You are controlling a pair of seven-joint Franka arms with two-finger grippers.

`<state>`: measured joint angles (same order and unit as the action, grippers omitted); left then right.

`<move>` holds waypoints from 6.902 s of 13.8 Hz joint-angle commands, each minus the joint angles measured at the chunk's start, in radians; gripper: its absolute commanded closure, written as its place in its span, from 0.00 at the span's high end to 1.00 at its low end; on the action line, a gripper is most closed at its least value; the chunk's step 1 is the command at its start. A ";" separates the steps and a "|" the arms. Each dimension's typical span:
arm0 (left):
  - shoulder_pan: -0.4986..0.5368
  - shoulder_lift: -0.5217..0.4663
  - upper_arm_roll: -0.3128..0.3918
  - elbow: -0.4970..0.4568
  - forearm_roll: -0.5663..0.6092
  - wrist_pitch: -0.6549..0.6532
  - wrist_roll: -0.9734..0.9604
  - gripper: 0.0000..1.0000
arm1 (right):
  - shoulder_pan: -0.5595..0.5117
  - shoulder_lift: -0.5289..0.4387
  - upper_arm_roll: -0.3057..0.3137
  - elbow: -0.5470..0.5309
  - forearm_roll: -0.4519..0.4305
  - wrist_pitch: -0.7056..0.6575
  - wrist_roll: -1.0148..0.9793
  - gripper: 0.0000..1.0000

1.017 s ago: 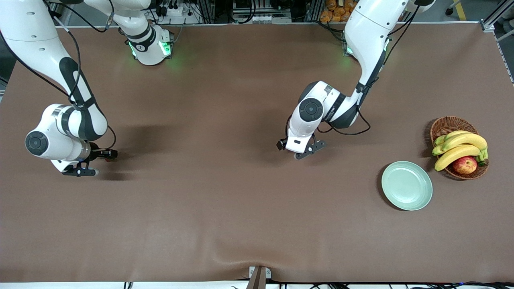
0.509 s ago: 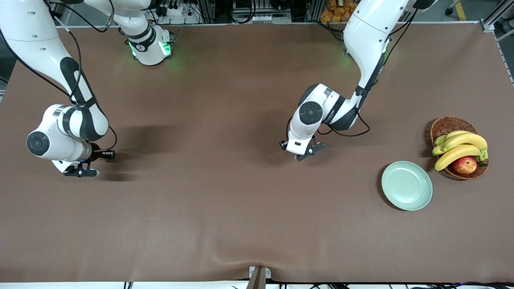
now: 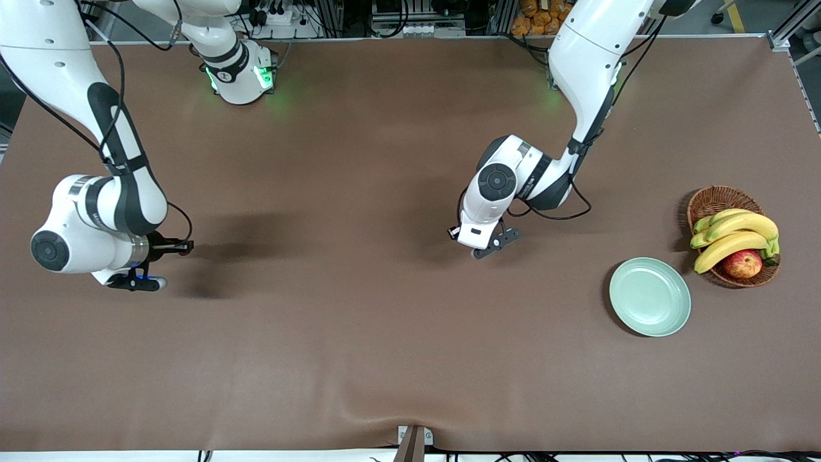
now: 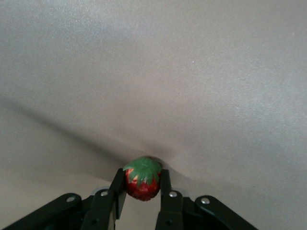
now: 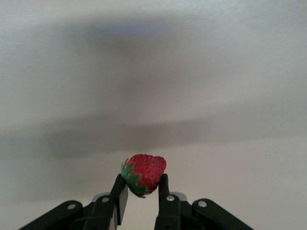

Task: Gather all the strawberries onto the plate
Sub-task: 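Drop the strawberry on the plate while the right gripper sets another mid-table, then grasp the mid-table strawberry with the left gripper while the right gripper withdraws, then drop the strawberry on the plate while the right gripper reaches the last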

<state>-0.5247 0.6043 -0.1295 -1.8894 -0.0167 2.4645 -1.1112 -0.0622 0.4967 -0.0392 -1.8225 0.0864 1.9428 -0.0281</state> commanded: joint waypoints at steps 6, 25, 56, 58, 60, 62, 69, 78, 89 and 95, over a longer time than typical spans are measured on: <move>0.181 -0.161 0.007 0.013 0.020 -0.091 -0.006 0.00 | 0.110 -0.007 0.009 0.159 0.202 -0.267 0.302 0.00; 0.781 0.009 0.008 0.130 0.068 -0.078 0.695 0.00 | 0.775 0.215 0.007 0.298 0.717 0.431 1.263 0.00; 0.362 -0.069 -0.292 -0.010 0.147 -0.124 -0.050 1.00 | 0.547 0.204 -0.299 0.517 0.478 -0.171 0.501 1.00; 0.358 -0.054 -0.292 -0.010 0.147 -0.116 -0.088 1.00 | 0.552 0.203 -0.408 0.505 0.434 -0.235 0.279 1.00; 0.356 -0.048 -0.288 0.003 0.146 -0.082 -0.177 1.00 | 0.544 0.200 -0.502 0.502 0.426 -0.289 0.087 1.00; 0.356 -0.014 -0.283 0.038 0.146 -0.055 -0.284 1.00 | 0.545 0.200 -0.617 0.459 0.415 -0.321 -0.106 1.00; 0.330 0.086 -0.268 0.108 0.223 -0.006 -0.520 1.00 | 0.541 0.201 -0.890 0.286 0.340 -0.337 -0.597 1.00; 0.308 0.127 -0.266 0.130 0.271 -0.002 -0.608 0.46 | 0.570 0.200 -1.113 -0.168 0.342 -0.093 -0.960 1.00; 0.386 0.074 -0.259 0.136 0.388 -0.012 -0.556 0.00 | 0.382 0.212 -0.915 -0.368 0.458 0.280 -1.026 1.00; 0.603 0.049 -0.259 0.128 0.455 -0.013 -0.219 0.00 | 0.317 0.206 -0.840 -0.365 0.461 0.315 -1.067 0.21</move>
<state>0.0265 0.6947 -0.3820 -1.7407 0.4142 2.4592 -1.4193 0.2741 0.7099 -0.9041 -2.1804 0.5317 2.2293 -1.0525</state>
